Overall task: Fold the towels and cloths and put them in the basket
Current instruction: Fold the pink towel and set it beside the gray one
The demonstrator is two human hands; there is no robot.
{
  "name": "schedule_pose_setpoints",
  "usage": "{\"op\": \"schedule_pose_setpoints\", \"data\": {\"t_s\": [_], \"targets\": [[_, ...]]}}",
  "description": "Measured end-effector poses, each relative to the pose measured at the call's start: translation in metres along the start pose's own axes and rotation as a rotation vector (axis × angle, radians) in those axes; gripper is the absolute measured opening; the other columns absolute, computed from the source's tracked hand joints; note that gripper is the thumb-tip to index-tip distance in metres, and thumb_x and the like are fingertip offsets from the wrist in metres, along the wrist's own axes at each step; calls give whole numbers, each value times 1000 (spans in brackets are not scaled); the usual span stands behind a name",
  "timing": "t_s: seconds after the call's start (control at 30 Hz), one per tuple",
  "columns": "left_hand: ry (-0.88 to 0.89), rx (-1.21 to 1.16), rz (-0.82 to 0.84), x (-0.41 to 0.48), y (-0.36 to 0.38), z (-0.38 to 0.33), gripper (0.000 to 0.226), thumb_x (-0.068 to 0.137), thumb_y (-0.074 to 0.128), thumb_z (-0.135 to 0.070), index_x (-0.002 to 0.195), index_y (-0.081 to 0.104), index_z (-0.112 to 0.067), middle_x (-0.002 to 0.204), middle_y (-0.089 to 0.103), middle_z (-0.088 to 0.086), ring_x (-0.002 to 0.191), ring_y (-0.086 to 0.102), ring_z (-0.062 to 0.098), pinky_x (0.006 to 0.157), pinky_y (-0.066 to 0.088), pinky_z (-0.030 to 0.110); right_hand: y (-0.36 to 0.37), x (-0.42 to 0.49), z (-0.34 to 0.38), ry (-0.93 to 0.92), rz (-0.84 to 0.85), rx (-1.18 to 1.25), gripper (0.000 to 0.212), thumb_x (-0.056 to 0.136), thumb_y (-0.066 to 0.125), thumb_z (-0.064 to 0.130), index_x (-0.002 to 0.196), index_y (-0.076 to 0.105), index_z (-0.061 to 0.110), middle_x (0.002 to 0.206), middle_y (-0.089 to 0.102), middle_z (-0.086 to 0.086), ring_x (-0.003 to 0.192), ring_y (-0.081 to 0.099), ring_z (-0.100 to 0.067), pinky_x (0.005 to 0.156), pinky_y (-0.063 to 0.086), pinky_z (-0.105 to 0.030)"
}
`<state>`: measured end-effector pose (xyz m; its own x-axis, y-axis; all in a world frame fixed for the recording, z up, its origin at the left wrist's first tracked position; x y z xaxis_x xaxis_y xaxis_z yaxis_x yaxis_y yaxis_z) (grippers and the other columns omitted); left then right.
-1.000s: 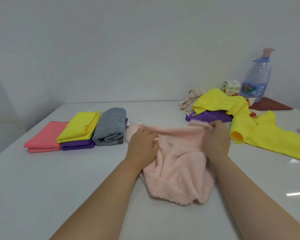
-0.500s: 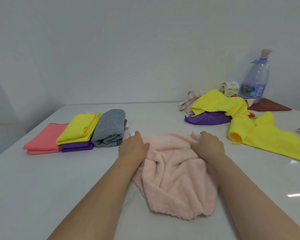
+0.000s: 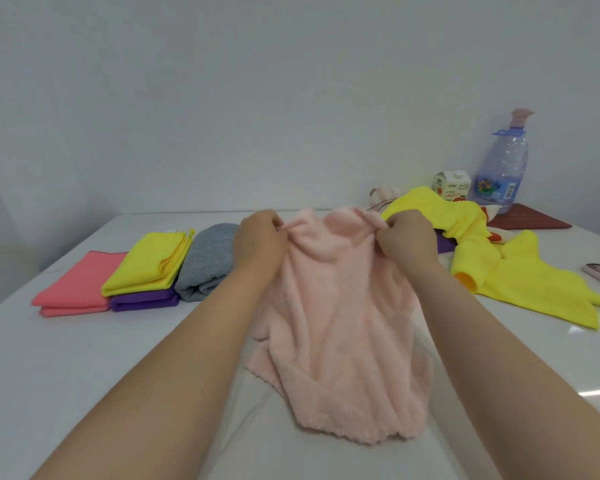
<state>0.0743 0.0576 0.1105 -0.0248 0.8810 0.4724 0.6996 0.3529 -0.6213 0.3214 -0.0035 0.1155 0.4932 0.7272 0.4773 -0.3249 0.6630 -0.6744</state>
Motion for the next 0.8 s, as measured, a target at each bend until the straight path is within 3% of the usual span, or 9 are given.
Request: {"op": "schedule_pose_setpoints", "data": {"t_s": [0.03, 0.07, 0.1, 0.17, 0.2, 0.3, 0.43, 0.63, 0.8], "targets": [[19, -66, 24, 7, 1, -7, 31, 86, 54, -11, 116, 62, -12, 120, 63, 8, 112, 56, 24, 82, 37, 23, 4, 9, 7, -8, 45, 79, 15, 82, 56, 10, 89, 65, 1, 93, 63, -24, 91, 58, -35, 66, 35, -29], [34, -133, 111, 12, 9, -13, 48, 86, 55, -11, 134, 49, -14, 135, 53, 8, 124, 48, 22, 91, 35, 23, 12, 15, 12, -1, 124, 161, 34, 84, 58, 12, 116, 59, 1, 116, 61, -22, 108, 56, -33, 78, 39, -28], [35, -200, 236, 12, 20, -17, 69, 86, 57, -13, 148, 26, -17, 150, 35, 5, 136, 36, 19, 101, 30, 23, 24, 18, 14, 26, 217, 233, 62, 85, 60, 17, 141, 37, 4, 137, 50, -18, 125, 47, -29, 95, 38, -29], [64, -192, 409, 4, 37, -20, 93, 88, 59, -17, 151, -9, -23, 160, -2, 0, 145, 13, 15, 110, 20, 25, 39, 13, 13, 64, 320, 245, 92, 88, 60, 24, 151, -6, 13, 151, 32, -10, 136, 36, -28, 110, 29, -38], [92, -139, 434, -3, 41, -17, 92, 90, 57, -19, 150, -12, -24, 160, -7, 0, 146, 10, 16, 112, 19, 27, 42, 8, 9, 53, 314, 219, 93, 89, 58, 24, 151, -11, 15, 152, 30, -10, 134, 38, -30, 110, 31, -42], [161, 44, 434, -29, 49, 1, 74, 96, 47, -25, 152, 0, -19, 159, 8, 3, 145, 16, 21, 116, 21, 36, 45, -16, -6, -26, 241, 68, 80, 89, 54, 20, 151, 4, 8, 151, 30, -12, 134, 35, -32, 106, 34, -46], [202, 291, 485, -70, 62, 31, 60, 100, 34, -35, 151, 10, -15, 155, 23, 6, 141, 22, 24, 112, 26, 42, 60, -57, -28, -31, 383, -229, 54, 94, 47, 28, 143, 32, 9, 144, 39, -11, 132, 36, -31, 106, 33, -41], [210, 459, 605, -99, 77, 52, 61, 98, 23, -52, 151, 0, -32, 160, -7, -1, 147, -8, 21, 117, 1, 50, 66, -100, -43, -65, 607, -442, 43, 98, 33, 44, 130, 41, 16, 135, 43, -5, 127, 38, -26, 101, 36, -45], [170, 390, 506, -99, 62, 52, 66, 97, 28, -55, 152, 2, -30, 160, -8, 2, 146, 3, 24, 118, 11, 45, 56, -101, -42, -28, 571, -459, 39, 98, 29, 45, 122, 44, 18, 126, 45, -5, 119, 41, -27, 96, 39, -44]]}}
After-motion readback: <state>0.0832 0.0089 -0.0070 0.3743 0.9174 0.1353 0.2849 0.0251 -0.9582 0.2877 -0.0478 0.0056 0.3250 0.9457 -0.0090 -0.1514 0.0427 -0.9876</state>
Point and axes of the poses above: each hand's wrist, its own x-axis towards the middle knuckle, its own y-axis out of the palm, z = x × y, the point moved 8 cm from there along x, towards the middle knuckle
